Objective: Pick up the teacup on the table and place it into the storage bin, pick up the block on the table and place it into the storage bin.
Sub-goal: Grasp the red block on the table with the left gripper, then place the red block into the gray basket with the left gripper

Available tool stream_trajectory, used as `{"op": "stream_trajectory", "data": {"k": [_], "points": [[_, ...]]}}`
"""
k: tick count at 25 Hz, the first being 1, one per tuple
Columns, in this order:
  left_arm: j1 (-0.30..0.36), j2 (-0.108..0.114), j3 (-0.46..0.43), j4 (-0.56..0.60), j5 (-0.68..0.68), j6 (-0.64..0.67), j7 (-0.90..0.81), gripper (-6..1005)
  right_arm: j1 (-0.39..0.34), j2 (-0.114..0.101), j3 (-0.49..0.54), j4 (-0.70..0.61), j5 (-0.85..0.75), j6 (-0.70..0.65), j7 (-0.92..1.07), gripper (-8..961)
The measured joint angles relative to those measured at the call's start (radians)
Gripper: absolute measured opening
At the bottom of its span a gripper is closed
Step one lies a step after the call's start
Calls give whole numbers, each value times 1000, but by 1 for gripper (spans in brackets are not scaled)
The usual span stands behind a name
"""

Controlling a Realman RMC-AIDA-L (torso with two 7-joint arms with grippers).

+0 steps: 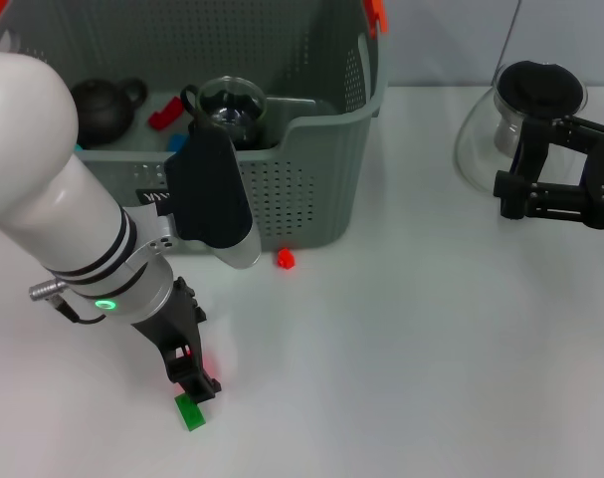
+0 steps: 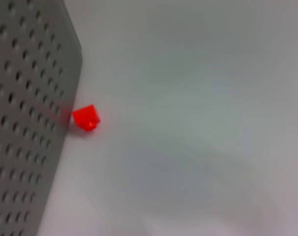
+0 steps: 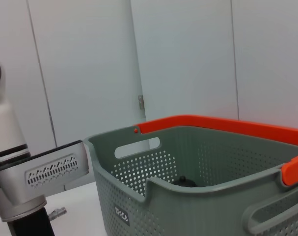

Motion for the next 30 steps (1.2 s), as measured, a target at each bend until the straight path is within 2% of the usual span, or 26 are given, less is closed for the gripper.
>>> {"op": "stream_trajectory", "data": {"k": [15, 21, 26, 30], "points": [[7, 1, 11, -5, 26, -7, 18, 917, 1, 0, 0, 0, 1, 2, 2, 926], [14, 1, 11, -6, 26, -7, 30, 811, 0, 0, 0, 0, 2, 2, 2, 925], [14, 0, 12, -5, 26, 1, 32, 598, 1, 0, 0, 0, 2, 2, 2, 925], [15, -1, 7, 11, 23, 16, 32, 469, 2, 0, 0, 0, 2, 1, 2, 924]]}}
